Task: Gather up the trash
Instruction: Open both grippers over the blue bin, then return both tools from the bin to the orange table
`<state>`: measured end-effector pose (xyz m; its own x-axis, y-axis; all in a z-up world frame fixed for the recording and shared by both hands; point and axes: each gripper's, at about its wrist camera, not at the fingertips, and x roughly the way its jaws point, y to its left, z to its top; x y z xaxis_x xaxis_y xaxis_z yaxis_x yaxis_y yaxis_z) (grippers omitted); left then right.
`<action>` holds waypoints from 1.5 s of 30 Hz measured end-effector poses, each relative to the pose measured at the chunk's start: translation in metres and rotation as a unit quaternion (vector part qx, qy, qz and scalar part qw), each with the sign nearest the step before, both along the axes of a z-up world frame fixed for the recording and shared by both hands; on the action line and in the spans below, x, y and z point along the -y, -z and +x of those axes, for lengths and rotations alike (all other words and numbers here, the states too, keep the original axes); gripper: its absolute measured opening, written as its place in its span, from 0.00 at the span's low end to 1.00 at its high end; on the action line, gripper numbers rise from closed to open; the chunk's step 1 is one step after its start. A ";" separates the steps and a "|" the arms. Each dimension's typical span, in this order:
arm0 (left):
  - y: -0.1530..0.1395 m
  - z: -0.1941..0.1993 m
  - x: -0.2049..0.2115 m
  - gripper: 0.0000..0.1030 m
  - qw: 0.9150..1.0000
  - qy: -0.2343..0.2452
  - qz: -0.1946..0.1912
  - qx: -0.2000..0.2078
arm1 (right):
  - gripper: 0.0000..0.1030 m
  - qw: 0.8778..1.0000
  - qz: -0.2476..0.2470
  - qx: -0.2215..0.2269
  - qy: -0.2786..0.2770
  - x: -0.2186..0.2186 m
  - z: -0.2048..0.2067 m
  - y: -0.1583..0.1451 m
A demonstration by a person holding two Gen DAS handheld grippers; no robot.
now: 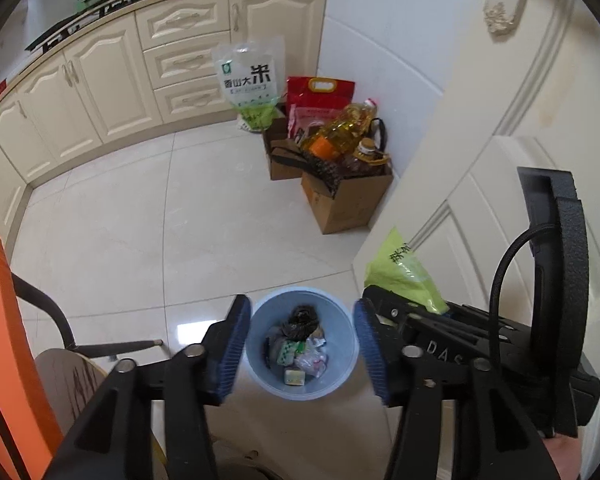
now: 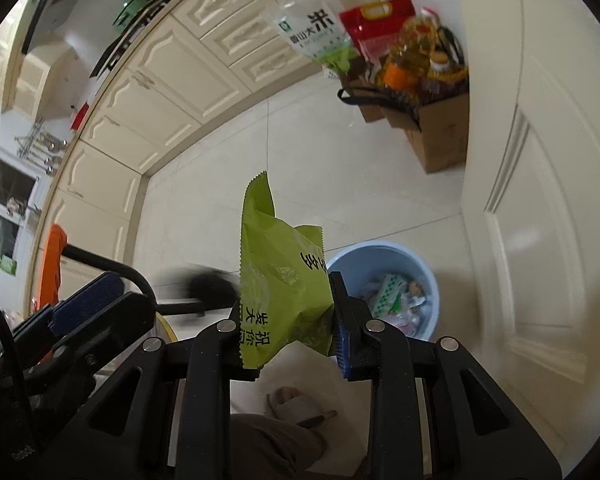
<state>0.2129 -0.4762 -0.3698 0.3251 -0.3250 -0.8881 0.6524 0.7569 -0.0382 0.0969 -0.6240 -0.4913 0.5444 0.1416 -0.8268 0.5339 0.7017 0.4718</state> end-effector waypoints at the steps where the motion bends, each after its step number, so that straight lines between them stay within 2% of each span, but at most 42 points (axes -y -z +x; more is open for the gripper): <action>1: 0.001 0.001 0.001 0.70 1.000 -0.006 0.005 0.001 | 0.37 1.000 0.007 0.001 0.006 0.003 0.000 0.003; 2: 0.000 -0.002 -0.004 0.78 1.000 -0.010 0.006 0.002 | 0.43 1.000 0.012 0.002 0.015 0.006 -0.001 0.006; 3: -0.002 -0.001 -0.003 0.88 1.000 -0.015 0.002 0.004 | 0.61 1.000 0.012 0.002 0.022 0.008 -0.002 0.007; 4: -0.004 -0.003 -0.004 0.92 1.000 -0.018 -0.001 0.008 | 0.76 0.999 0.010 0.001 0.031 0.010 -0.004 0.008; 7: -0.008 -0.012 -0.009 0.99 1.000 -0.016 -0.004 0.018 | 0.96 0.999 0.009 0.002 0.052 0.014 -0.014 0.005; 9: -0.013 -0.020 -0.011 0.99 1.000 -0.013 -0.007 0.028 | 1.00 0.998 -0.002 -0.001 0.058 0.014 -0.018 0.000; 13: -0.025 -0.040 -0.024 0.99 0.999 -0.008 -0.023 0.045 | 1.00 0.998 -0.020 -0.002 0.065 0.009 -0.030 -0.021; 20: -0.053 -0.072 -0.069 0.99 0.995 -0.021 -0.060 0.075 | 1.00 0.996 -0.052 0.032 0.061 -0.011 -0.046 -0.074; 27: -0.093 -0.111 -0.155 0.99 0.986 -0.049 -0.095 0.127 | 1.00 0.991 -0.096 0.082 0.031 -0.059 -0.047 -0.142; 35: -0.127 -0.167 -0.261 0.99 0.968 -0.111 -0.125 0.186 | 1.00 0.980 -0.141 0.139 -0.033 -0.144 -0.035 -0.214; 45: -0.152 -0.244 -0.383 0.99 0.938 -0.202 -0.151 0.239 | 1.00 0.958 -0.180 0.186 -0.120 -0.268 -0.017 -0.263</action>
